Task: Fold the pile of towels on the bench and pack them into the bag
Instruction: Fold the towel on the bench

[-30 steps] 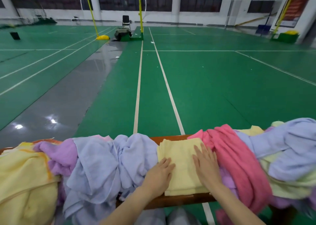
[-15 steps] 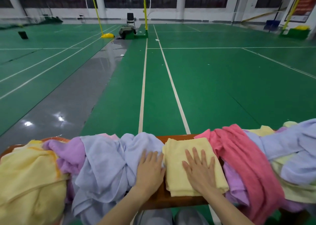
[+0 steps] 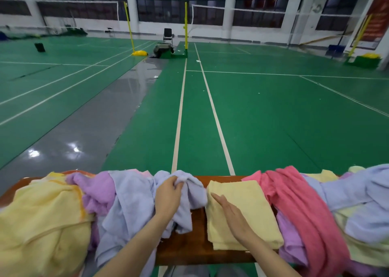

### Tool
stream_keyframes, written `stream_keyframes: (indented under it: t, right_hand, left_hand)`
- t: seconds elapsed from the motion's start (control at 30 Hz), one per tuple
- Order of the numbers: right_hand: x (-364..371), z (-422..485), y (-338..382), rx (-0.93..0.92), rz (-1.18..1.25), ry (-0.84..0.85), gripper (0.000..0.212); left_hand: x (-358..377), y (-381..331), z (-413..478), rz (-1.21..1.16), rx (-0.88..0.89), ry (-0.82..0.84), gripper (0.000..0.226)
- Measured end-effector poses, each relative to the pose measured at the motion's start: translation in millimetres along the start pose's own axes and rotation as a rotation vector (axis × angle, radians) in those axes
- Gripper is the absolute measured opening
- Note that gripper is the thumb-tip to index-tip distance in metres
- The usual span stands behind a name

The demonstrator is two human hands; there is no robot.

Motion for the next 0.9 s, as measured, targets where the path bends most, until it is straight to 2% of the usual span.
stream_keyframes:
  t: [0.07, 0.13, 0.2, 0.33, 0.43, 0.5, 0.57, 0.63, 0.7, 0.77, 0.83, 0.9]
  right_hand:
    - [1, 3, 11, 0.079, 0.110, 0.010, 0.073]
    - [3, 6, 18, 0.151, 0.210, -0.008, 0.091]
    - [4, 8, 27, 0.222, 0.333, -0.021, 0.080]
    - [9, 7, 44, 0.240, 0.542, 0.002, 0.054]
    - [12, 4, 48, 0.194, 0.521, 0.034, 0.033]
    - [8, 1, 42, 0.157, 0.432, 0.026, 0.026]
    - [-1, 1, 29, 0.159, 0.363, -0.060, 0.020]
    - [-17, 2, 16, 0.192, 0.402, -0.197, 0.015]
    - [-34, 3, 8, 0.216, 0.536, -0.315, 0.016]
    - [-54, 2, 0, 0.241, 0.642, -0.446, 0.016]
    - [-72, 1, -13, 0.261, 0.731, -0.573, 0.018]
    - [-84, -1, -26, 0.292, 0.746, -0.666, 0.041]
  left_hand:
    - [-12, -3, 8, -0.194, -0.039, -0.116, 0.032]
    - [-15, -14, 13, -0.338, -0.094, -0.146, 0.023]
    - [-19, -20, 18, -0.453, -0.087, -0.101, 0.014]
    - [-17, -27, 18, -0.470, -0.039, 0.079, 0.028]
    - [-6, -24, 12, -0.422, -0.106, 0.191, 0.031]
    - [2, -17, 7, -0.330, -0.136, 0.270, 0.029]
    - [7, -6, -2, -0.251, -0.057, 0.406, 0.025]
    - [7, 6, -9, -0.222, 0.015, 0.548, 0.021]
    - [3, 18, -11, -0.069, 0.167, 0.571, 0.054]
    - [3, 28, -9, 0.199, 0.434, 0.504, 0.086]
    - [5, 41, -10, 0.365, 0.552, 0.507, 0.093]
    - [8, 61, -11, 0.423, 0.520, 0.584, 0.102]
Point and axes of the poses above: each hand's wrist, its own z-axis towards the middle knuckle, its own x-axis out of the palm, y = z × x, the point moved 2 cm from there along z, towards the middle knuckle, and after that the axes turned 11 degrees about -y, right-handed, at the moved point
